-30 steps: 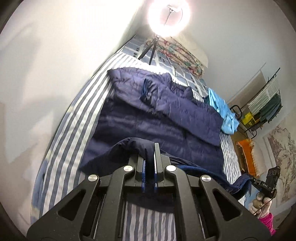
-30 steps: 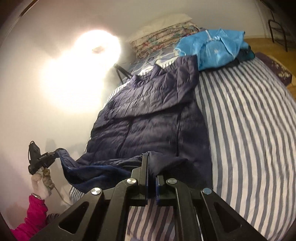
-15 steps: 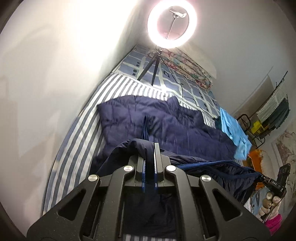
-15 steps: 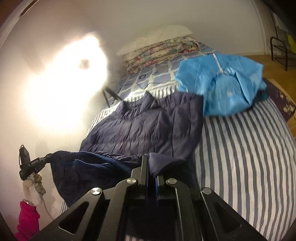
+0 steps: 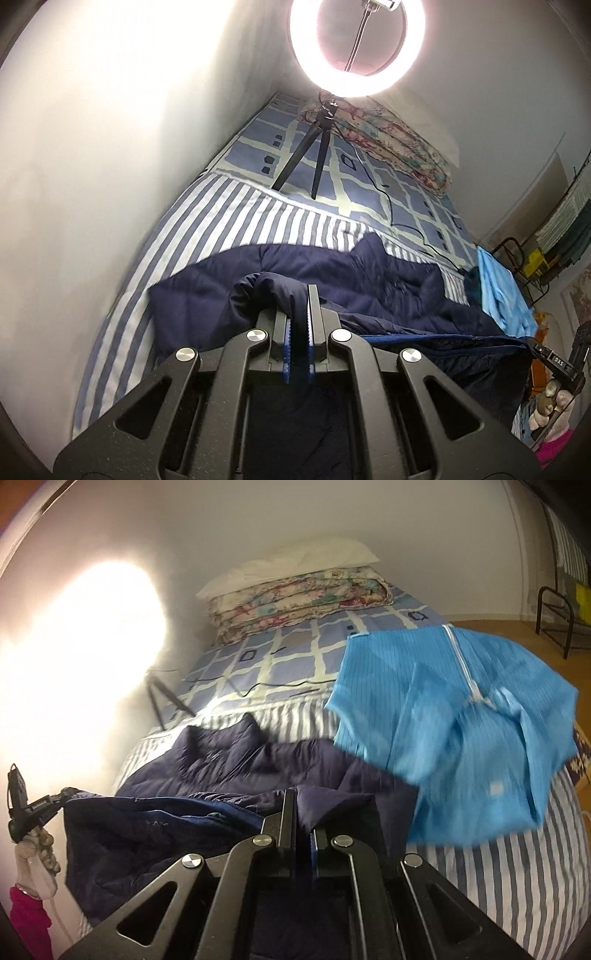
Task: Fold large clothes
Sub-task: 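Lift the hem toward the collar with the left tool while the right tool grips the hem too, then open both tools to release the folded hem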
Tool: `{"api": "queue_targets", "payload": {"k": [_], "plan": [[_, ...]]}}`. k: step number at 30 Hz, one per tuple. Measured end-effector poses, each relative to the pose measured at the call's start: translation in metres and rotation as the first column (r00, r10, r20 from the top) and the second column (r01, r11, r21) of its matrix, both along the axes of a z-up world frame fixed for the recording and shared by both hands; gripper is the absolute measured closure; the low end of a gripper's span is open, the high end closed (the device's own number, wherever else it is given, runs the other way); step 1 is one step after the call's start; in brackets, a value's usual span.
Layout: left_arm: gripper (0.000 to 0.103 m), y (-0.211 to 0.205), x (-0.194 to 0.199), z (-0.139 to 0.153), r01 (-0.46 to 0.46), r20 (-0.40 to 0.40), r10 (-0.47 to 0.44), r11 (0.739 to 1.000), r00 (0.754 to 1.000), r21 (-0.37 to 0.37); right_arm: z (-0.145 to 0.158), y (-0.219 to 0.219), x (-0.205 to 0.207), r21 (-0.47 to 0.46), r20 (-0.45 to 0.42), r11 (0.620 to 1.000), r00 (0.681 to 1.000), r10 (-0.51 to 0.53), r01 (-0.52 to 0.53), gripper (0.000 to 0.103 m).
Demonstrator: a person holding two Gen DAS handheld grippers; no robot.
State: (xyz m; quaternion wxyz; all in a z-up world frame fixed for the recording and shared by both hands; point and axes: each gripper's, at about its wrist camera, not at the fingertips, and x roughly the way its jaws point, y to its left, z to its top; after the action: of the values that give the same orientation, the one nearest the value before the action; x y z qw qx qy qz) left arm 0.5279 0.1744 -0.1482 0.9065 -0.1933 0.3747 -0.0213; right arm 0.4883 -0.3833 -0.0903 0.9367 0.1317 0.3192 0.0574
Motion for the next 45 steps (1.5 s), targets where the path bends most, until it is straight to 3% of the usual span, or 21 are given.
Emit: {"api": "queue_targets", "payload": {"k": [10, 16, 18, 19, 22, 26, 28, 31, 33, 35, 38, 42, 45], "plan": [[0.099, -0.013, 0.087, -0.036, -0.022, -0.017, 0.023, 0.999, 1.0, 0.028, -0.019, -0.002, 0.083, -0.113, -0.01, 0.992, 0.998, -0.062, 0.061, 0.101], [0.099, -0.016, 0.118, -0.067, -0.016, -0.059, 0.019, 0.999, 0.998, 0.05, -0.034, 0.009, 0.109, -0.213, -0.033, 0.975, 0.997, -0.066, 0.058, 0.101], [0.094, -0.014, 0.123, -0.074, -0.025, -0.087, 0.028, 0.999, 0.996, 0.039, -0.037, 0.012, 0.111, -0.221, -0.042, 0.974, 0.997, -0.063, 0.052, 0.101], [0.092, -0.013, 0.127, -0.077, -0.028, -0.103, 0.031, 0.999, 0.994, 0.031, -0.038, 0.011, 0.113, -0.208, -0.052, 0.977, 0.997, -0.048, 0.036, 0.095], [0.082, -0.008, 0.133, -0.079, -0.026, -0.135, 0.024, 1.0, 0.991, -0.006, -0.034, 0.007, 0.113, -0.182, -0.064, 0.983, 0.997, -0.035, 0.023, 0.092], [0.066, 0.005, 0.137, -0.067, -0.03, -0.147, 0.013, 0.993, 0.989, -0.114, -0.022, -0.004, 0.107, -0.119, -0.087, 0.993, 0.996, -0.024, 0.013, 0.085], [0.057, 0.011, 0.138, -0.061, -0.036, -0.145, 0.012, 0.986, 0.989, -0.163, -0.014, -0.01, 0.101, -0.094, -0.082, 0.995, 0.996, -0.027, 0.019, 0.068], [0.056, 0.024, 0.135, -0.046, -0.082, -0.122, 0.062, 0.983, 0.991, -0.165, 0.005, -0.021, 0.087, -0.085, -0.039, 0.995, 0.997, -0.063, 0.059, 0.057], [0.056, 0.03, 0.13, -0.037, -0.088, -0.101, 0.072, 0.983, 0.992, -0.161, 0.018, -0.026, 0.079, -0.082, -0.007, 0.993, 0.996, -0.086, 0.085, 0.057], [0.056, 0.025, 0.119, -0.027, -0.041, -0.05, 0.036, 0.992, 0.998, -0.116, 0.032, -0.016, 0.073, -0.127, 0.037, 0.991, 0.998, -0.046, 0.05, 0.058], [0.056, 0.003, 0.101, -0.025, 0.064, -0.039, -0.065, 0.998, 0.997, -0.027, 0.041, 0.022, 0.071, -0.184, 0.095, 0.979, 0.99, 0.108, -0.089, 0.059], [0.056, -0.037, 0.074, -0.039, 0.176, -0.066, -0.168, 0.976, 0.984, 0.126, 0.03, 0.089, 0.088, -0.258, 0.073, 0.933, 0.958, 0.278, -0.251, 0.059], [0.056, -0.052, 0.068, -0.054, 0.218, -0.092, -0.205, 0.962, 0.975, 0.167, 0.011, 0.139, 0.104, -0.299, 0.026, 0.883, 0.922, 0.386, -0.361, 0.059]]}}
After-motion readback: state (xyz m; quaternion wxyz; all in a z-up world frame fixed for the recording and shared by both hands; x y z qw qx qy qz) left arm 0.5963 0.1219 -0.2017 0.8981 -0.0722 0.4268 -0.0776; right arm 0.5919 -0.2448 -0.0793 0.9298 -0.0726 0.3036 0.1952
